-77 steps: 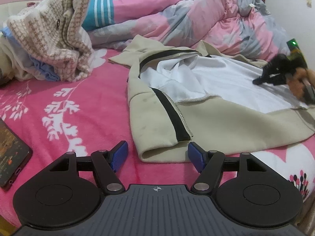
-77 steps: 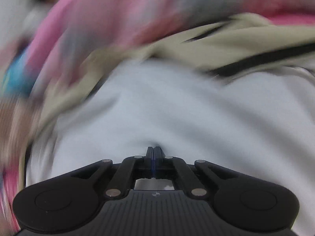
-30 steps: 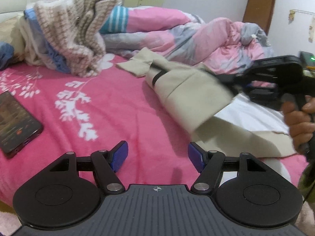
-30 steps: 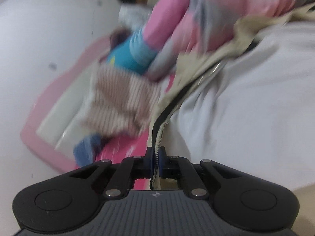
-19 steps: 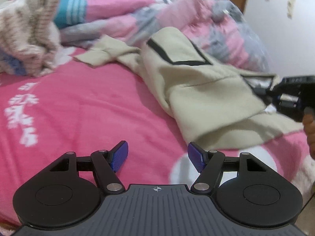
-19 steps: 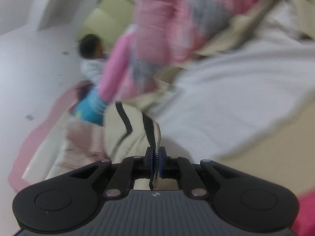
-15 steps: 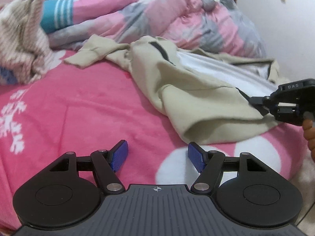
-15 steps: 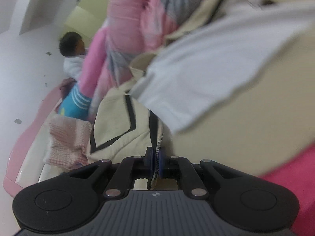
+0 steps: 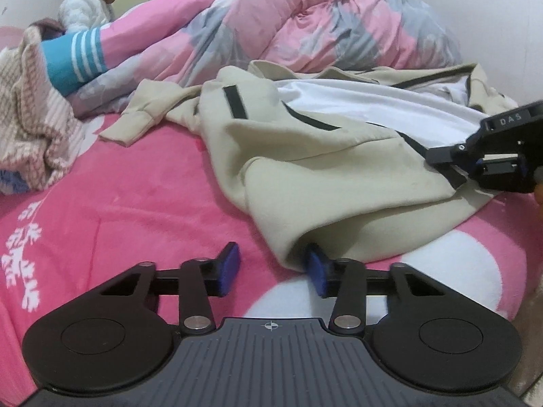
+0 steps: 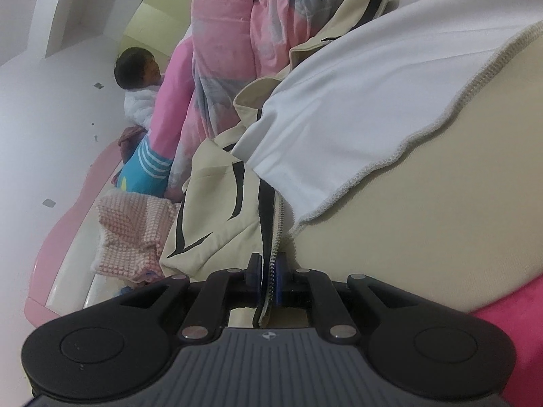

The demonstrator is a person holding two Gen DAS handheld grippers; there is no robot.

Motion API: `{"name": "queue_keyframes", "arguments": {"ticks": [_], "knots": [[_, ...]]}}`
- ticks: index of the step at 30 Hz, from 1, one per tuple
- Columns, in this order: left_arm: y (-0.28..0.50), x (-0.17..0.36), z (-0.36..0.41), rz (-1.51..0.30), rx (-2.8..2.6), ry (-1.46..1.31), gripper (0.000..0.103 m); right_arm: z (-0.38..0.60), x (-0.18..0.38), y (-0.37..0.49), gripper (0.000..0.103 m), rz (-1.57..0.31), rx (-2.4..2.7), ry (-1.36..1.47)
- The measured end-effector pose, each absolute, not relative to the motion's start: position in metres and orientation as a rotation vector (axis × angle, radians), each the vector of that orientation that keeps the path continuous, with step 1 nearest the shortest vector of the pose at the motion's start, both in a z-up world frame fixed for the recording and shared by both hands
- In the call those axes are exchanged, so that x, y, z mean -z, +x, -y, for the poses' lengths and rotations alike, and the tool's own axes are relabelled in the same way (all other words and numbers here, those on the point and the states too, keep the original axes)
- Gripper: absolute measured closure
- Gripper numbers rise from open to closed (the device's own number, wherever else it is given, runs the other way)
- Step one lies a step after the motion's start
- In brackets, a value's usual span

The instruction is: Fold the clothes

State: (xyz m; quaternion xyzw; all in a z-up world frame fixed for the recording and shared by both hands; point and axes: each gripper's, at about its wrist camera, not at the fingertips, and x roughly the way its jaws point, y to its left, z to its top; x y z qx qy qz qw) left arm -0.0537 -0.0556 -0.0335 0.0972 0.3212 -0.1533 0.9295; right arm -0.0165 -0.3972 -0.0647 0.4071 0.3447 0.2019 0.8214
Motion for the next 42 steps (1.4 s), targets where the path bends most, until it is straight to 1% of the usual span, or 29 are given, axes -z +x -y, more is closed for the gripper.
{"name": "queue_keyframes", "arguments": {"ticks": [4,6,7,9,10,11,14,17,20,23,27,29,31,33,35,36,37,38,40,42], "knots": [[-0.059,0.03,0.06,-0.657,0.315,0.228,0.069,0.398,0.064,-0.017,0.092,-0.739,-0.435,0.868],[-0.058,0.03,0.06,-0.664,0.32,0.209,0.072,0.397,0.064,-0.017,0.09,-0.737,-0.438,0.865],[-0.057,0.031,0.06,-0.667,0.319,0.196,0.08,0.396,0.064,-0.017,0.09,-0.738,-0.438,0.858],[-0.053,0.031,0.06,-0.67,0.304,0.155,0.087,0.394,0.065,-0.015,0.09,-0.743,-0.44,0.847],[-0.051,0.031,0.059,-0.669,0.295,0.134,0.095,0.393,0.066,-0.013,0.09,-0.747,-0.444,0.844],[-0.05,0.03,0.059,-0.668,0.286,0.114,0.098,0.392,0.066,-0.011,0.09,-0.752,-0.446,0.842],[-0.056,0.021,0.055,-0.651,0.279,0.09,0.101,0.389,0.061,-0.008,0.091,-0.758,-0.442,0.812],[-0.081,-0.003,0.048,-0.613,0.307,0.132,0.101,0.384,0.051,-0.012,0.096,-0.764,-0.45,0.769],[-0.106,-0.021,0.037,-0.645,0.348,0.152,0.102,0.378,0.036,-0.026,0.097,-0.769,-0.482,0.713],[-0.118,-0.014,0.033,-0.683,0.344,0.225,0.103,0.37,0.025,-0.044,0.097,-0.778,-0.513,0.657],[-0.103,0.021,0.024,-0.787,0.363,0.163,0.103,0.363,0.035,-0.048,0.097,-0.815,-0.471,0.599],[-0.101,0.025,0.017,-0.802,0.391,0.115,0.103,0.361,0.04,-0.048,0.097,-0.832,-0.448,0.577],[-0.105,0.02,0.009,-0.798,0.442,0.065,0.101,0.36,0.036,-0.05,0.097,-0.825,-0.446,0.564],[-0.108,0.014,-0.002,-0.783,0.463,0.03,0.094,0.36,0.03,-0.052,0.094,-0.82,-0.44,0.533],[-0.11,0.01,-0.014,-0.766,0.45,0.002,0.076,0.363,0.027,-0.053,0.091,-0.827,-0.424,0.522],[-0.111,0.007,-0.021,-0.751,0.439,-0.022,0.072,0.366,0.025,-0.053,0.089,-0.831,-0.413,0.524],[-0.109,0.004,-0.028,-0.735,0.43,-0.05,0.064,0.369,0.023,-0.053,0.088,-0.826,-0.401,0.528],[-0.105,0.002,-0.033,-0.72,0.423,-0.077,0.06,0.37,0.02,-0.051,0.087,-0.816,-0.391,0.528],[-0.092,-0.002,-0.036,-0.687,0.41,-0.111,0.055,0.372,0.012,-0.046,0.085,-0.789,-0.378,0.524],[-0.073,-0.006,-0.032,-0.651,0.399,-0.117,0.051,0.371,0.002,-0.034,0.078,-0.768,-0.382,0.517]]}}
